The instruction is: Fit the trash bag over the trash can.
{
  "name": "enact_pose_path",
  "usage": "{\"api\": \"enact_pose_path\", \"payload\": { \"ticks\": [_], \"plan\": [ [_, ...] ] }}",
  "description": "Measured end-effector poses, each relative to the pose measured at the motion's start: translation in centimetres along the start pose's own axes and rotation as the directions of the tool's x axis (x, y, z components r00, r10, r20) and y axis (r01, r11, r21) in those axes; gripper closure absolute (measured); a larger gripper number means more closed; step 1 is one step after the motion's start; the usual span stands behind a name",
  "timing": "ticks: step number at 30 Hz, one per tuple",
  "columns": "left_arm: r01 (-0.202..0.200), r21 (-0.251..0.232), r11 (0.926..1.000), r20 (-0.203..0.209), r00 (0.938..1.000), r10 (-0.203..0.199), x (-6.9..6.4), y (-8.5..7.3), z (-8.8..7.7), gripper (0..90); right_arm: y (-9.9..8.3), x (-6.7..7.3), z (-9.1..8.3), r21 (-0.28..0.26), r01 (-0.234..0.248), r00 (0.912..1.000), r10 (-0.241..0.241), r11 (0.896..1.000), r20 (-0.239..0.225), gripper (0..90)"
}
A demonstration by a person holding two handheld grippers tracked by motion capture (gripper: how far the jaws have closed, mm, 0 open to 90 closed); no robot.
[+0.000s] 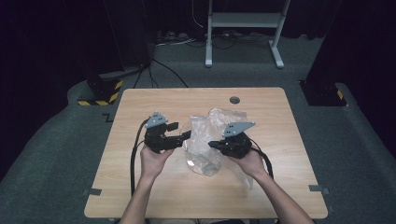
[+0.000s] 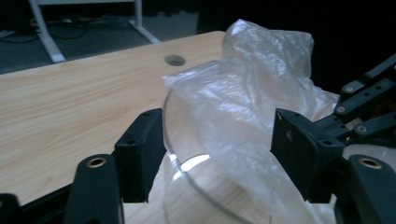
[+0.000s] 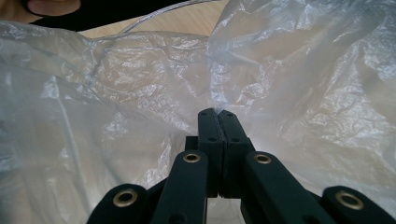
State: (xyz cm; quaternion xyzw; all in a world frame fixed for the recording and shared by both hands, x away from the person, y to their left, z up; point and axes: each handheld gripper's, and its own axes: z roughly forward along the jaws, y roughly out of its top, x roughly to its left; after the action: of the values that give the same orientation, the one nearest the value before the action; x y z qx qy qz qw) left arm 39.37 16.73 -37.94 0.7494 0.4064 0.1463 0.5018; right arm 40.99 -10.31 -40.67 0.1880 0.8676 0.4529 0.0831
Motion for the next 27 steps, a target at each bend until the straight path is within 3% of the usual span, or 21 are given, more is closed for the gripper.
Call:
{"api": "enact_pose_path", "payload": {
  "ticks": [5, 9, 15, 16, 18, 23, 27],
  "plan": [
    [-0.04, 0.051, 0.9979, 0.017, 0.9991, 0.039, -0.6, 0.9, 1.8, 41.1, 0.1, 0.0, 0.1, 0.008, -0.001, 0.9999, 0.001, 1.0, -0.016, 89.4],
    [-0.073, 0.101, 0.9922, -0.012, 0.9971, 0.075, -0.8, 1.4, 3.0, 47.1, 0.2, 0.0, 0.1, 0.019, 0.001, 0.9998, -0.001, 1.0, -0.021, 89.4],
    [-0.102, 0.089, 0.9908, -0.041, 0.9935, 0.106, -0.9, 1.3, 3.3, 61.2, 0.2, 0.2, 0.1, 0.019, 0.011, 0.9997, -0.011, 1.0, -0.023, 88.2],
    [-0.109, 0.094, 0.9896, -0.053, 0.992, 0.114, -0.9, 1.2, 3.4, 66.9, 0.2, 0.3, 0.1, 0.016, 0.015, 0.9997, -0.014, 1.0, -0.022, 87.9],
    [-0.122, 0.11, 0.9865, -0.065, 0.9895, 0.129, -0.9, 1.1, 3.4, 69.3, 0.2, 0.3, 0.1, 0.015, 0.015, 0.9997, -0.015, 1.0, -0.021, 87.7],
    [-0.132, 0.158, 0.9786, -0.052, 0.9886, 0.142, -0.8, 0.9, 3.7, 85.3, 0.3, 0.4, 0.1, 0.017, 0.025, 0.9995, -0.025, 1.0, -0.017, 85.3],
    [-0.147, 0.192, 0.9703, -0.059, 0.9852, 0.161, -0.8, 0.6, 3.8, 89.3, 0.4, 0.5, -0.1, 0.008, 0.024, 0.9997, -0.024, 1.0, -0.01, 74.3]
  ]
}}
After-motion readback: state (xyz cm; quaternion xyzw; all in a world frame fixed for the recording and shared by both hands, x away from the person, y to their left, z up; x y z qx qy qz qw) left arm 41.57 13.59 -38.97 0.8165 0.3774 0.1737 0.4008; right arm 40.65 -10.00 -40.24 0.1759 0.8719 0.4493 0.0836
